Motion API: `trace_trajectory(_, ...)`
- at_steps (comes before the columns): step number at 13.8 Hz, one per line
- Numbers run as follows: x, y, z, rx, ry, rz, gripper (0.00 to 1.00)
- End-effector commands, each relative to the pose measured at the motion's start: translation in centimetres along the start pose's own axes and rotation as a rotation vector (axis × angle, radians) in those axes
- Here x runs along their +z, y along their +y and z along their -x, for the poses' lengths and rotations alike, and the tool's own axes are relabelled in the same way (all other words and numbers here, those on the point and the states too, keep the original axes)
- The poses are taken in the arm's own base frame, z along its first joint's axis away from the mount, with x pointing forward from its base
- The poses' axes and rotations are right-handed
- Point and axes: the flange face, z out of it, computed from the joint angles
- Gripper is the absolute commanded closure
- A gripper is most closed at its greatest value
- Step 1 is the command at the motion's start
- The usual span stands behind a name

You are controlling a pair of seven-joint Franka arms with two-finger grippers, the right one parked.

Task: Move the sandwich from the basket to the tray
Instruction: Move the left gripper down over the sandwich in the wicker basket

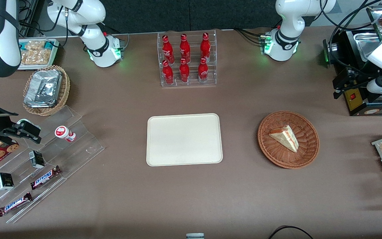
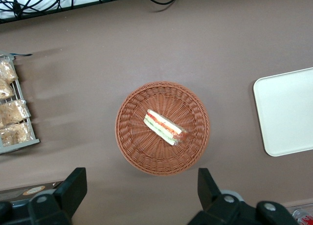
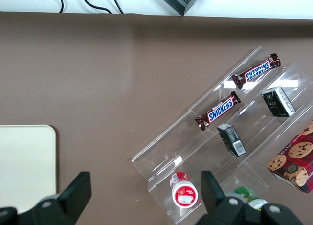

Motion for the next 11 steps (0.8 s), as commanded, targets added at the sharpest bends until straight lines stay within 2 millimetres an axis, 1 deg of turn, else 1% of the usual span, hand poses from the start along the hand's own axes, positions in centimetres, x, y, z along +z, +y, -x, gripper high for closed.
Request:
trace_trajectory(1,-0.4,0.1,0.0,0.009,-0.013,-0.010,0.00)
trace_trajectory(3,0.1,0.2,-0.1,-0.022,-0.023,-0.004,0.00)
trace_trajectory(4,1.1,0.0,0.1,-0.075,-0.048,-0.001,0.00)
trace_trajectory(5,3.2,0.1,0.9,-0.179,-0.097,-0.001,0.00)
trace_trajectory(7,6.2,0.4,1.7,-0.406,-0.156,-0.021,0.00)
trace_trajectory(8,7.7,0.4,1.8,-0.491,-0.174,-0.031,0.00)
trace_trajectory(11,13.8,0.7,2.6,-0.685,-0.164,-0.047,0.00)
